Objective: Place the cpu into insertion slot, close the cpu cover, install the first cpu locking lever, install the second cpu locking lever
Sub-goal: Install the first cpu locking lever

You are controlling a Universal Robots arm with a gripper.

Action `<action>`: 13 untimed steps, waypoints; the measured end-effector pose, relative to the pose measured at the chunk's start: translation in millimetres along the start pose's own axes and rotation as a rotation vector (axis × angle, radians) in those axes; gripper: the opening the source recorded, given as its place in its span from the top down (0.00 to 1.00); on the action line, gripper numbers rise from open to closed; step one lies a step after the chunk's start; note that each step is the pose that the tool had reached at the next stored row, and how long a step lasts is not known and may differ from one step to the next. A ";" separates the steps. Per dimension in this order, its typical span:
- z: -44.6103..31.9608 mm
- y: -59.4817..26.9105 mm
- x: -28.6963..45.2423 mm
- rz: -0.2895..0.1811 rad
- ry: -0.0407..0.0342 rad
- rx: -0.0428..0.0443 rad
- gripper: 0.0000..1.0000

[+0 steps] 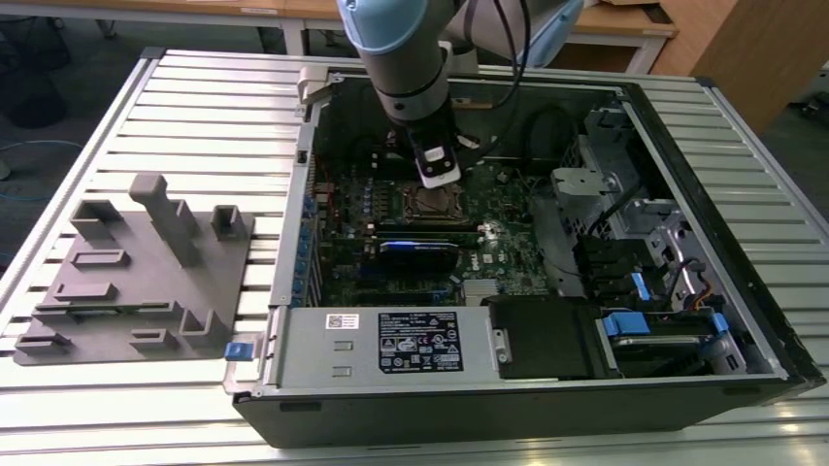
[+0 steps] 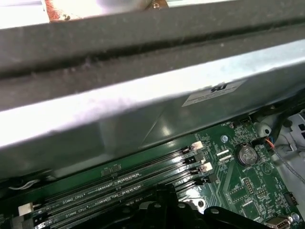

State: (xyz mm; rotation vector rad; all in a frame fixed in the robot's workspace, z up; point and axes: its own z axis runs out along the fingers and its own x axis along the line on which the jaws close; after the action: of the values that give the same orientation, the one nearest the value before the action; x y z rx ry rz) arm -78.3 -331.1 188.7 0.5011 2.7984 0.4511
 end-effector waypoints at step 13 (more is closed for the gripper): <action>-0.3 -1.8 4.9 -0.010 -0.0332 -0.0126 0.90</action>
State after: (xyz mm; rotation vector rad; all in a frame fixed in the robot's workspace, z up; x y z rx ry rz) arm -83.4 -331.0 187.4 0.4877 2.7633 0.4539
